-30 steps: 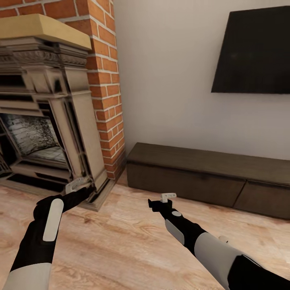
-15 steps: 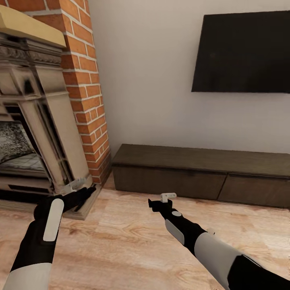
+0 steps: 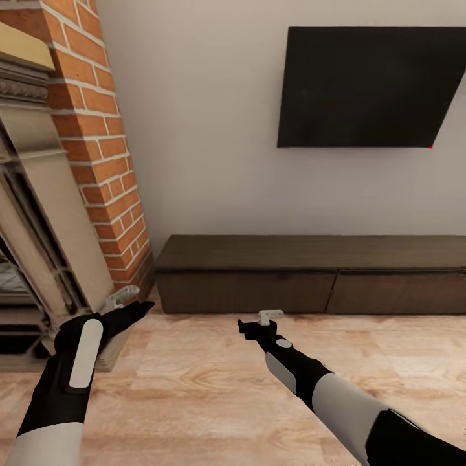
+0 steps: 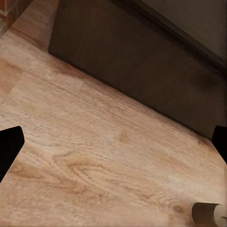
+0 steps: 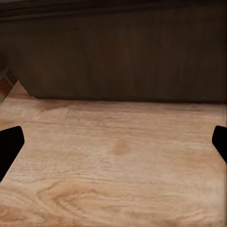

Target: Place each of the two pumpkins and all three candles from the living room inside a cabinet in the living room (use any cabinet), then make sure every cabinet is closed, and position the cauldron so it is next to a table in the living room.

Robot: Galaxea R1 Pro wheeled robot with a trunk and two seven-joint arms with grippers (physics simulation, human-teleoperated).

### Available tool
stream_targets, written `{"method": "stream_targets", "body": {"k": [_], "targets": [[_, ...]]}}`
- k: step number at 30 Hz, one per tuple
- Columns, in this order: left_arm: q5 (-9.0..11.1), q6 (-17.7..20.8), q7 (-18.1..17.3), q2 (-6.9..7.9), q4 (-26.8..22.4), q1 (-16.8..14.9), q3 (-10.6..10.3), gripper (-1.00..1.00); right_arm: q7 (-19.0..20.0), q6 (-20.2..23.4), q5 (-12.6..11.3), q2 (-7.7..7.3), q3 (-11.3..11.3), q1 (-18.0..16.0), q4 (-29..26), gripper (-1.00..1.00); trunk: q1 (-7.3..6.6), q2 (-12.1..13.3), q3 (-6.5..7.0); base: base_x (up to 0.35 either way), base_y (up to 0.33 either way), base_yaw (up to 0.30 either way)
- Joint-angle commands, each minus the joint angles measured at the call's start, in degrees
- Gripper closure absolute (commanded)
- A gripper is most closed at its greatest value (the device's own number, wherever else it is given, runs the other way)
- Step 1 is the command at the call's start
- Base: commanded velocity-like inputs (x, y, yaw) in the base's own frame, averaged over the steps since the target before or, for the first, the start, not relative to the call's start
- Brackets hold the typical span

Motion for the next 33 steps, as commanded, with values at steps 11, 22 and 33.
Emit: {"method": "stream_targets", "body": {"k": [11, 22, 33], "targets": [[0.6, 0.2, 0.5, -0.06, 0.0, 0.0, -0.2, -1.0, -0.5, -2.6, -0.4, 0.0, 0.6, -0.1, -0.4, -1.0, 0.0, 0.0, -0.06, 0.212, 0.109, -0.262], [0.6, 0.2, 0.5, -0.08, -0.1, 0.0, -0.3, -1.0, -0.7, -3.9, -0.4, -0.03, 0.6, -0.1, -0.4, -1.0, 0.0, 0.0, -0.06, 0.129, -0.009, -0.029], [0.6, 0.2, 0.5, -0.07, -0.1, 0.0, -0.2, -1.0, -0.8, -3.9, -0.3, 0.03, 0.7, -0.1, -0.3, -1.0, 0.0, 0.0, -0.06, 0.25, -0.174, 0.0]]}}
